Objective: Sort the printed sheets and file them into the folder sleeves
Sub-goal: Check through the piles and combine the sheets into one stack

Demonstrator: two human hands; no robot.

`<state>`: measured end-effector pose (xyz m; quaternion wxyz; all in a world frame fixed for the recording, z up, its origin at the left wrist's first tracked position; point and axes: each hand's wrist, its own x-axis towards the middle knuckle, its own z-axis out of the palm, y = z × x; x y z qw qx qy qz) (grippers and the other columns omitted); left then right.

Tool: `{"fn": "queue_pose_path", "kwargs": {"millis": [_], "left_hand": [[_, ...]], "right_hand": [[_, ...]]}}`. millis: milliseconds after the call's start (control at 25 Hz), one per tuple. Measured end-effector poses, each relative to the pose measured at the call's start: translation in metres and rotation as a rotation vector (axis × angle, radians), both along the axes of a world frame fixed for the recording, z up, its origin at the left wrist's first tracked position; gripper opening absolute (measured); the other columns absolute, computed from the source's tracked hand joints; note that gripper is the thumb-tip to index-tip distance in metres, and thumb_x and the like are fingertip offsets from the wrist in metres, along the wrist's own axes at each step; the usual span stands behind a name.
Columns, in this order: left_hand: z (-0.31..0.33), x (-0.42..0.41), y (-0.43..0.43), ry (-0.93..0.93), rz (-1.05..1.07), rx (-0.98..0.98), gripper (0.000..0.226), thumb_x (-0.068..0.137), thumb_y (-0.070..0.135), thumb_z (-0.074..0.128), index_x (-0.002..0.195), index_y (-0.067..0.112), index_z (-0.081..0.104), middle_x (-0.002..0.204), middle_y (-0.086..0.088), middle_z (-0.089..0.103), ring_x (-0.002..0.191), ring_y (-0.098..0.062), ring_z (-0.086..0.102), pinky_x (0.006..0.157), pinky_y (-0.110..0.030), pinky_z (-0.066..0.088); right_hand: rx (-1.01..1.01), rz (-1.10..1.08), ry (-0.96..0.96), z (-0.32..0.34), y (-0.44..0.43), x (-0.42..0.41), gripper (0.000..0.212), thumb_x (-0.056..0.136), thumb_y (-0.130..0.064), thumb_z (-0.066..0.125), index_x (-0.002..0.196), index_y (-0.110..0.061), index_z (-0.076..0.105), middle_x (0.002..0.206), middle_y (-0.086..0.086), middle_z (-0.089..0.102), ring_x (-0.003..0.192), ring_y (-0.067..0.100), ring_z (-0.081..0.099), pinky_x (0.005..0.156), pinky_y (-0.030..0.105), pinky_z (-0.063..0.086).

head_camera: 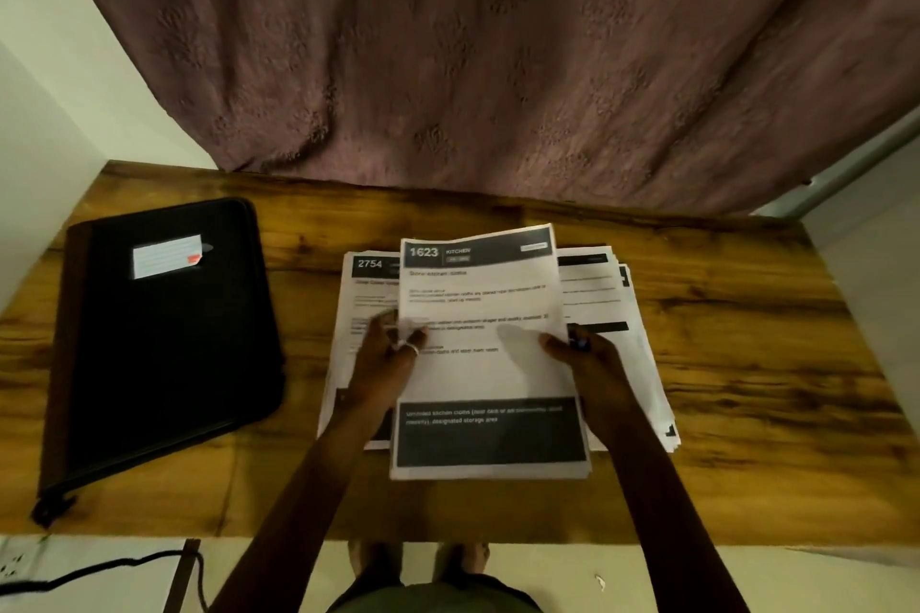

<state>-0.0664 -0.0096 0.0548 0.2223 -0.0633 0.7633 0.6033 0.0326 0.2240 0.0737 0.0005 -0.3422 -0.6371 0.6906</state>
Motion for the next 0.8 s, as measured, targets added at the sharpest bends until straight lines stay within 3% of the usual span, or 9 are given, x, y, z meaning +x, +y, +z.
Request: {"fn": "queue_pose_path", "kwargs": {"millis": [120, 240, 360, 560, 800], "left_hand": [[-0.005, 0.012, 0.043, 0.039, -0.139, -0.105, 0.027, 0.096, 0.023, 0.064, 0.123, 0.019, 0.058, 0.120, 0.001, 0.066, 0.111, -0.018, 0.064, 0.091, -0.034, 0.056], [-0.006, 0.012, 0.093, 0.140, -0.213, -0.179, 0.027, 0.096, 0.021, 0.065, 0.122, 0.018, 0.059, 0.123, 0.002, 0.067, 0.107, -0.012, 0.064, 0.074, -0.015, 0.051], [-0.018, 0.012, 0.135, 0.206, -0.256, -0.245, 0.028, 0.096, 0.019, 0.065, 0.122, 0.018, 0.057, 0.129, 0.001, 0.066, 0.114, -0.018, 0.065, 0.069, -0.010, 0.049], [-0.054, 0.017, 0.159, 0.157, -0.259, -0.355, 0.028, 0.095, 0.020, 0.066, 0.121, 0.018, 0.056, 0.130, -0.006, 0.066, 0.113, -0.024, 0.067, 0.087, -0.031, 0.059], [-0.059, 0.021, 0.155, 0.213, -0.229, -0.456, 0.031, 0.093, 0.027, 0.068, 0.121, 0.020, 0.057, 0.124, -0.001, 0.067, 0.108, -0.020, 0.068, 0.073, -0.018, 0.049]], "right_hand": [[0.225, -0.047, -0.007, 0.003, 0.041, -0.001, 0.016, 0.088, -0.026, 0.071, 0.102, -0.019, 0.069, 0.098, -0.001, 0.075, 0.089, 0.020, 0.072, 0.083, 0.043, 0.059], [0.549, -0.076, -0.070, -0.004, 0.083, -0.004, 0.019, 0.087, -0.026, 0.073, 0.102, -0.016, 0.068, 0.105, 0.005, 0.072, 0.089, 0.021, 0.069, 0.082, 0.042, 0.059], [0.750, -0.047, -0.172, -0.010, 0.113, -0.009, 0.027, 0.088, -0.025, 0.072, 0.107, -0.007, 0.065, 0.110, 0.013, 0.069, 0.092, 0.028, 0.066, 0.070, 0.026, 0.048], [0.531, 0.002, -0.237, -0.047, 0.137, -0.013, 0.031, 0.092, -0.015, 0.066, 0.116, 0.000, 0.053, 0.116, 0.019, 0.064, 0.107, 0.036, 0.063, 0.079, 0.034, 0.049], [0.462, -0.023, -0.266, -0.073, 0.152, -0.015, 0.047, 0.094, -0.019, 0.064, 0.132, -0.002, 0.042, 0.130, 0.019, 0.054, 0.116, 0.036, 0.056, 0.091, 0.039, 0.048]]}}
